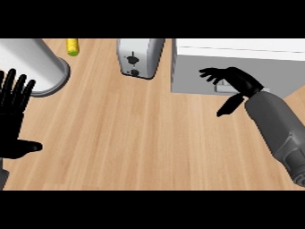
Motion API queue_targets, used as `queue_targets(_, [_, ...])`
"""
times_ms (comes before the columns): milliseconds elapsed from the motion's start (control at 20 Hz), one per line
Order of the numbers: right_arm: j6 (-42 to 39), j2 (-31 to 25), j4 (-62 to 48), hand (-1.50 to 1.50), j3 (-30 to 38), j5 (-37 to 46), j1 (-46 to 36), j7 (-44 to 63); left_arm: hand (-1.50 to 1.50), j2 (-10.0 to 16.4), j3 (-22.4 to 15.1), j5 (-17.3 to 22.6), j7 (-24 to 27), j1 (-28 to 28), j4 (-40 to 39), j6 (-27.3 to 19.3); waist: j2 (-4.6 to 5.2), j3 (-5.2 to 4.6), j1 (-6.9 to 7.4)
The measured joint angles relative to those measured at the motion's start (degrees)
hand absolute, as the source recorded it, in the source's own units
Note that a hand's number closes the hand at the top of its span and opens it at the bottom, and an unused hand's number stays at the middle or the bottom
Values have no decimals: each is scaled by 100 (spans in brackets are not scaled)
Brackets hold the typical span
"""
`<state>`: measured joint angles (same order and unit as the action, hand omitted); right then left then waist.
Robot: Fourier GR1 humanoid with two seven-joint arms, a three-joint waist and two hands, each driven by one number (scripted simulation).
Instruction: Pick up the cup, place it into the drawer and close the drawer
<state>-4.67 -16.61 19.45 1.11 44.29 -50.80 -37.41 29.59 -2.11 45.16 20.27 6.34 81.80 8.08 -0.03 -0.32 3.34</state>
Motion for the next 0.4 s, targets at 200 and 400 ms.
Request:
queue_targets(200, [-155,-110,-259,-150,33,15,-114,-240,-150,-53,-32,-90,81,-28,-51,63,6,-10,72])
queue_targets(400, [-255,-150,-442,-150,48,40,-212,-330,-150,-75,-34,-163,80,86,-110,38,6,-17,89])
